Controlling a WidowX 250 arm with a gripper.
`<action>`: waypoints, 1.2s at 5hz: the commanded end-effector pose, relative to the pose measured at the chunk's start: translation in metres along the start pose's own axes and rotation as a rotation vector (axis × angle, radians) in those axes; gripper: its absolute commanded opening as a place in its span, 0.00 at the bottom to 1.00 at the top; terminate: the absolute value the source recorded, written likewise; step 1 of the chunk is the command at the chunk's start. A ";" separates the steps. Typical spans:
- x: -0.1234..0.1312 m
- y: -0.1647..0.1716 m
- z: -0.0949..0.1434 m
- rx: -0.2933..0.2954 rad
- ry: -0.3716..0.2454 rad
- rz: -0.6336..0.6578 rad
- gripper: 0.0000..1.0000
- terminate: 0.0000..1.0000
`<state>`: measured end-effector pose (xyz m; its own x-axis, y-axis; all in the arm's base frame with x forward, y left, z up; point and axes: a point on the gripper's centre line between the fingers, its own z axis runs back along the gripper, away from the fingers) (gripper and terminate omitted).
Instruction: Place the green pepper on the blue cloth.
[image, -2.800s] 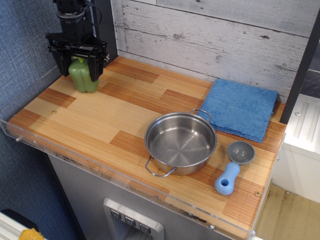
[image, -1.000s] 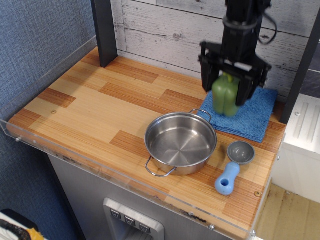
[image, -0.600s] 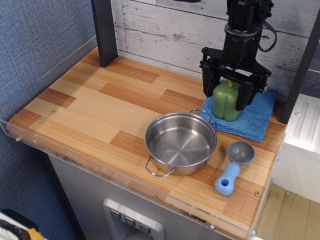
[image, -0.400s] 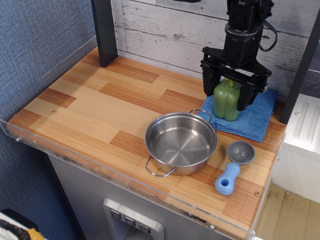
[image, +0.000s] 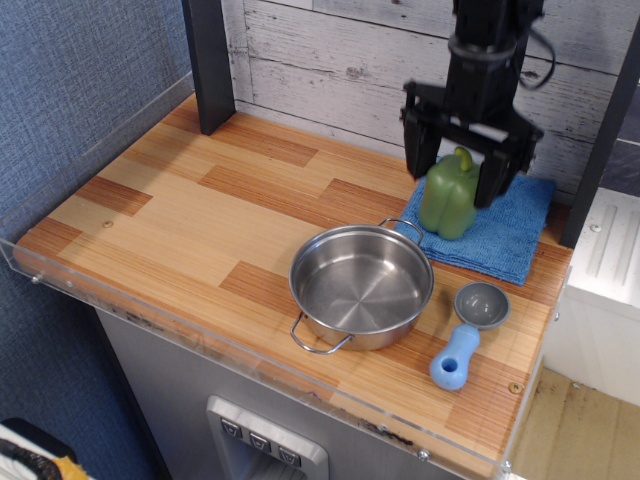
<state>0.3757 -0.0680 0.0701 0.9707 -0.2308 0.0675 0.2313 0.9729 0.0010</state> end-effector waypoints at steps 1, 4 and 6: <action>-0.020 0.025 0.089 -0.011 -0.202 0.076 1.00 0.00; -0.117 0.093 0.101 0.094 -0.026 0.418 1.00 0.00; -0.094 0.072 0.059 0.119 0.017 0.230 1.00 0.00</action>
<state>0.3107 0.0273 0.1076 0.9996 -0.0053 0.0285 0.0023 0.9948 0.1015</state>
